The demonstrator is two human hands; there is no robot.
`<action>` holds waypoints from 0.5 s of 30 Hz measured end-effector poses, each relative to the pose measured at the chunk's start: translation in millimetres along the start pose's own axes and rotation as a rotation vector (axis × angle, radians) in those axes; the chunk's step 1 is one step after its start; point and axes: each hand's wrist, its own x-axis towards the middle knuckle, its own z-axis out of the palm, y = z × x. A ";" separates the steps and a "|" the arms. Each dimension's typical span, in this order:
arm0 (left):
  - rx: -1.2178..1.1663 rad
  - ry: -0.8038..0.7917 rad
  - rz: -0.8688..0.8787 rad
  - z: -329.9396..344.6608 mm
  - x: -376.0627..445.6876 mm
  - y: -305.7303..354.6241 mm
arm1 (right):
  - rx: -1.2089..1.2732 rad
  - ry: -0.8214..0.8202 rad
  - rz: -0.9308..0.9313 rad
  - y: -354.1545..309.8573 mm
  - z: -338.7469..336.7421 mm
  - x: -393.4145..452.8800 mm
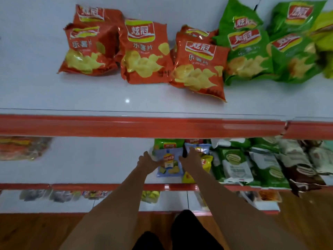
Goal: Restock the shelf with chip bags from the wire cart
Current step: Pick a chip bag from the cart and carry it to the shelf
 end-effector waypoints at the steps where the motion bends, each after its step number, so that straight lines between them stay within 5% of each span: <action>1: 0.032 0.013 -0.020 0.3 -7.1 -1.7 | -0.013 0.012 0.016 1.9 -4.8 -9.3; 7: 0.317 0.086 0.246 3.5 -89.5 28.7 | -0.028 0.061 0.130 20.6 -57.7 -110.7; 15: 0.452 -0.279 0.750 120.5 -214.1 115.0 | 0.128 0.479 0.345 115.7 -164.6 -263.4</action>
